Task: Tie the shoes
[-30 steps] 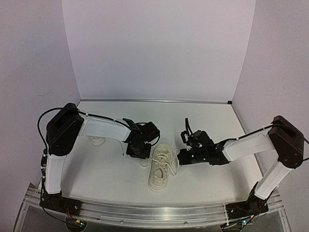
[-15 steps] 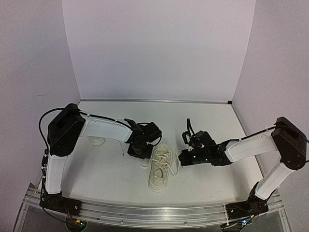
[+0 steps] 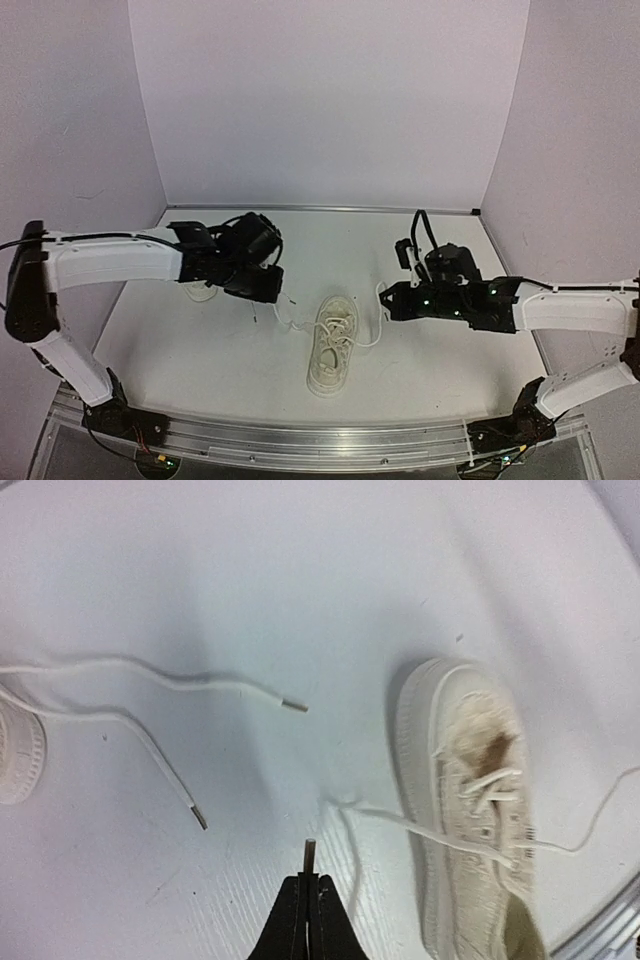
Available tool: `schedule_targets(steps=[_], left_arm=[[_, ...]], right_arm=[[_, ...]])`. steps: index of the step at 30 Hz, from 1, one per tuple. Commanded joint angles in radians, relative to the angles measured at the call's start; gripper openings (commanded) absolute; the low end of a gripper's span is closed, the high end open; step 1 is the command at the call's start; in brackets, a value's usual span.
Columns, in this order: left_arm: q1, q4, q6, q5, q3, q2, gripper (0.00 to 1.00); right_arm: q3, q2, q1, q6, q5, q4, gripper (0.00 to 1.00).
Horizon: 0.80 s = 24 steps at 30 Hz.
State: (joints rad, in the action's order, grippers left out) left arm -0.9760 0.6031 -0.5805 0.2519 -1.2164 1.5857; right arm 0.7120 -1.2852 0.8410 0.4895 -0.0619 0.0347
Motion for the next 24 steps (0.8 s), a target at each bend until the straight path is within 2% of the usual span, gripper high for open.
schedule_targets(steps=[1,7,12,17,24], left_arm=[[0.002,-0.145,0.083,-0.005,0.104,-0.223,0.00],[-0.001,-0.267,0.177,-0.074,0.224,-0.441,0.00],[-0.010,-0.328,0.231,-0.191,0.287,-0.540,0.00],[-0.040,-0.381,0.283,-0.292,0.338,-0.597,0.00],[-0.072,-0.443,0.315,-0.363,0.413,-0.672,0.00]], right_arm=[[0.107,0.080,0.004,-0.069,0.052,-0.113,0.00],[0.218,0.049,0.004,-0.109,-0.001,-0.141,0.00],[0.293,-0.047,0.014,-0.126,-0.073,-0.134,0.00],[0.387,-0.191,0.077,-0.140,-0.100,-0.111,0.00],[0.550,-0.430,0.141,-0.144,-0.140,-0.089,0.00]])
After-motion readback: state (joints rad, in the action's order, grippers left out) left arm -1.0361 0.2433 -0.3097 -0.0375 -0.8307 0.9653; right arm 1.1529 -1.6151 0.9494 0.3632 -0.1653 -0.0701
